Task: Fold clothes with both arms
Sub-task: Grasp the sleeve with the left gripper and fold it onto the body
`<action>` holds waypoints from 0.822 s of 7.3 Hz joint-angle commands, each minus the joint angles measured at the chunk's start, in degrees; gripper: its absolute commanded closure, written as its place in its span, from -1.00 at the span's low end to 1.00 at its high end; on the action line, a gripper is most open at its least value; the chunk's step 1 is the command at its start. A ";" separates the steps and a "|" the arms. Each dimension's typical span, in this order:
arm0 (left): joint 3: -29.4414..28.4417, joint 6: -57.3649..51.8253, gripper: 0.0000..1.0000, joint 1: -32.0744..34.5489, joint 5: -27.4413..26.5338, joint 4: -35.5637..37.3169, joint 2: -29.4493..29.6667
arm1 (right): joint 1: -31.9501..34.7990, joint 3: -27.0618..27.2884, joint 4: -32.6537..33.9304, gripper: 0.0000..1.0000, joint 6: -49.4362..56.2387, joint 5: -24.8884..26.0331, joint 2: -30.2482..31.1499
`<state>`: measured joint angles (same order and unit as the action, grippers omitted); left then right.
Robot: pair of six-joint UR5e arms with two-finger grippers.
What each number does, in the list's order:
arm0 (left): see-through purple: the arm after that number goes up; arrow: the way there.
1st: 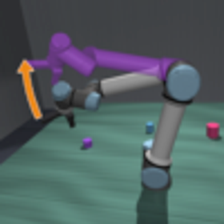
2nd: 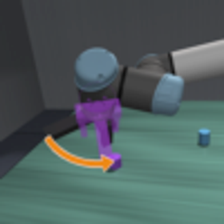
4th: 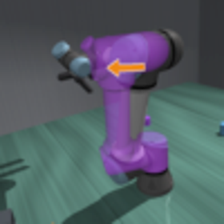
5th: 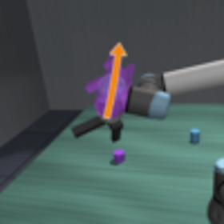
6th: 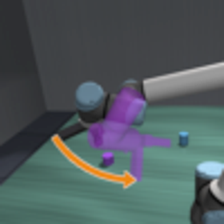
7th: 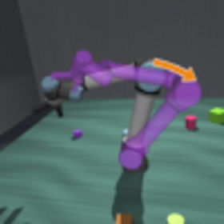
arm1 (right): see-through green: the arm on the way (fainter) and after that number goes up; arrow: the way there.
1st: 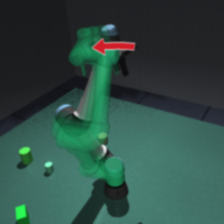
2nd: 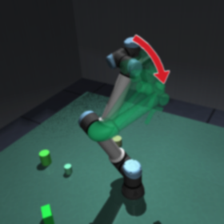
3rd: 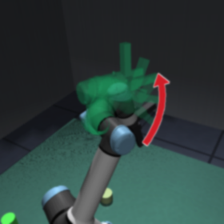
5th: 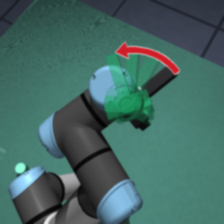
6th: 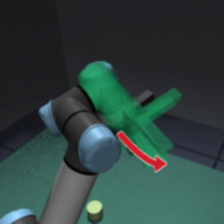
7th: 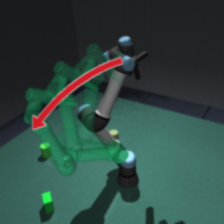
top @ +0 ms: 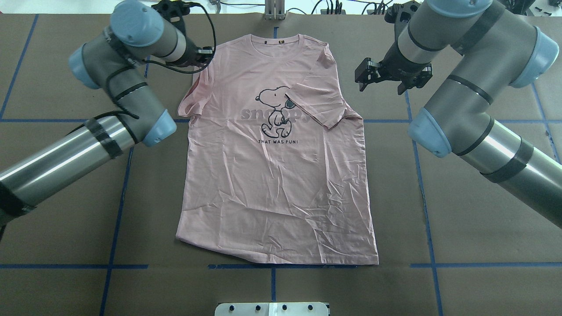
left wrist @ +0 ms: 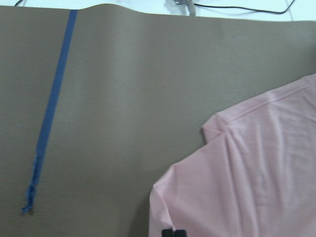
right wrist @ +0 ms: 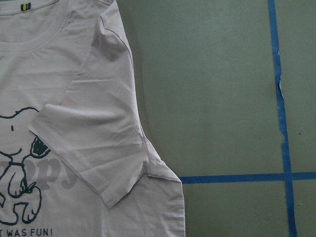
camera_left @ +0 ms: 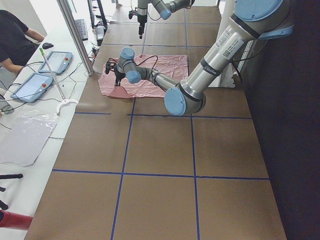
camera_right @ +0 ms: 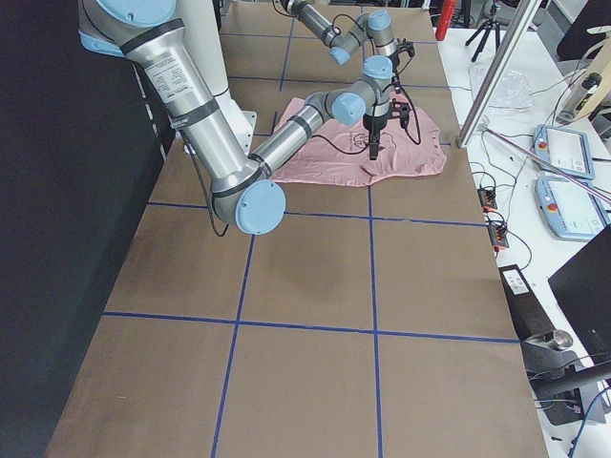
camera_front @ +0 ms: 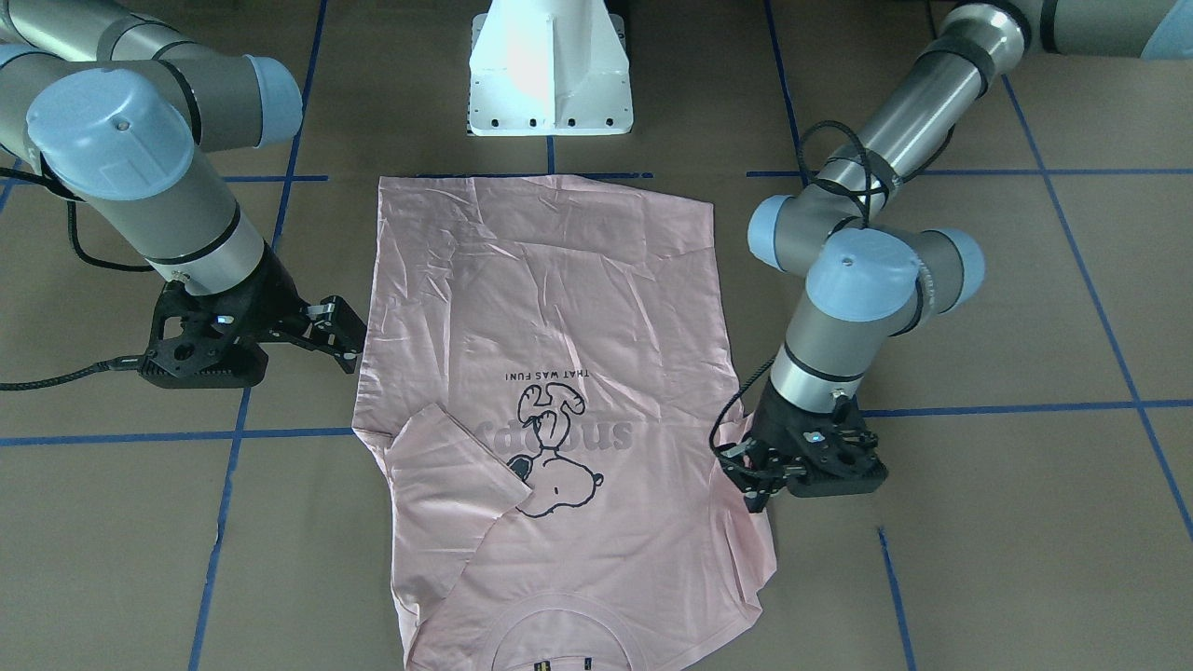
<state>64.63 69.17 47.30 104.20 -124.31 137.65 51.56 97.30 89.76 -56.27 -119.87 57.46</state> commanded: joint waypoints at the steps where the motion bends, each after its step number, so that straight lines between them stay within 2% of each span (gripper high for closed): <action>1: -10.63 6.23 1.00 -1.94 -0.14 -1.88 10.07 | 0.03 -0.26 -0.11 -1.00 1.58 -0.01 0.99; 3: -11.98 7.02 1.00 -2.91 -0.49 -4.01 9.92 | -0.14 -0.70 -0.11 -1.00 1.51 0.08 1.08; 4: -11.99 7.03 0.33 -3.17 -1.36 -5.14 9.92 | -0.41 -1.05 -0.11 -1.00 1.51 0.16 1.08; 5: -11.72 6.68 -0.99 -4.05 -1.46 -5.85 9.83 | -0.58 -1.49 -0.20 -1.00 1.42 0.25 0.82; 6: -11.20 6.94 -1.00 -4.14 -1.46 -5.86 9.83 | -0.76 -1.58 -0.20 -1.00 1.33 0.25 0.64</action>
<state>53.01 75.99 43.55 102.88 -129.76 147.49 51.03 95.98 89.59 -54.83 -119.66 58.31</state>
